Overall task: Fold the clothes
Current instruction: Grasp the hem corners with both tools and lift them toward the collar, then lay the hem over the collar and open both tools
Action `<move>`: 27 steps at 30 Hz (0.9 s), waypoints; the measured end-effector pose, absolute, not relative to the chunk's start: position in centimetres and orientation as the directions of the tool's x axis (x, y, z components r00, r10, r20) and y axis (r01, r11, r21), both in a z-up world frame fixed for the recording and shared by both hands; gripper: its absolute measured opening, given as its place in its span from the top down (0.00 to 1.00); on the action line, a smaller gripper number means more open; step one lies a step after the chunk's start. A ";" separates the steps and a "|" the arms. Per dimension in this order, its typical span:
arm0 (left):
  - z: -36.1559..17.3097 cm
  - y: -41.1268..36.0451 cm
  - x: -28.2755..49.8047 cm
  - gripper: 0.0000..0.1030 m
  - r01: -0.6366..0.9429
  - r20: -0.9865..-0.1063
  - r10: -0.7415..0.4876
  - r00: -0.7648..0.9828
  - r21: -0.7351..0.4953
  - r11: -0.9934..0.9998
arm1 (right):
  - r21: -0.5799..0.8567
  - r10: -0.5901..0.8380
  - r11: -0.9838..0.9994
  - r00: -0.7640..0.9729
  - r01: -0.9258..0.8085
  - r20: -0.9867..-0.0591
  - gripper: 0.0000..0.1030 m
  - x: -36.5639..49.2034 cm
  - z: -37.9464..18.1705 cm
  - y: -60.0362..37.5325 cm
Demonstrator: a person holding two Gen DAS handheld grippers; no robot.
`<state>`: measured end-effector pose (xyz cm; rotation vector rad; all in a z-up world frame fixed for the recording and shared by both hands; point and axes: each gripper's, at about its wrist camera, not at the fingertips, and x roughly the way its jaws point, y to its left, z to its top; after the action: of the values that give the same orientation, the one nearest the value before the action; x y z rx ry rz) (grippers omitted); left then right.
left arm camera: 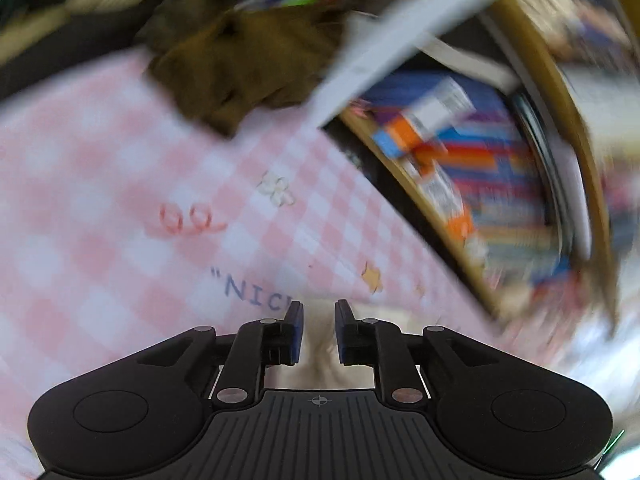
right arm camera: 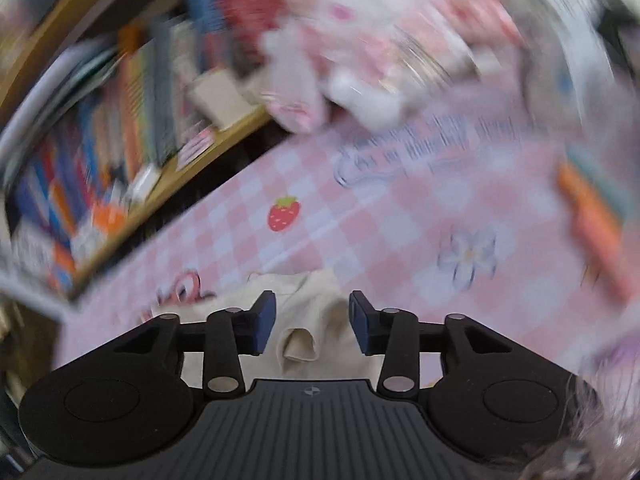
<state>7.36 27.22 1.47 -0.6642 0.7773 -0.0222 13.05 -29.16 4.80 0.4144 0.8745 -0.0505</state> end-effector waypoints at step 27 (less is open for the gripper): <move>0.0 12.3 11.0 0.60 0.219 -0.773 0.122 0.622 0.321 0.921 | -0.539 0.000 0.544 0.642 -0.643 -0.766 0.71 11.5 1.4 -20.2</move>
<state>11.04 12.29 -0.03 0.4092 0.9042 -0.0574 11.50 -20.24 1.41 -0.9297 0.7983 0.4336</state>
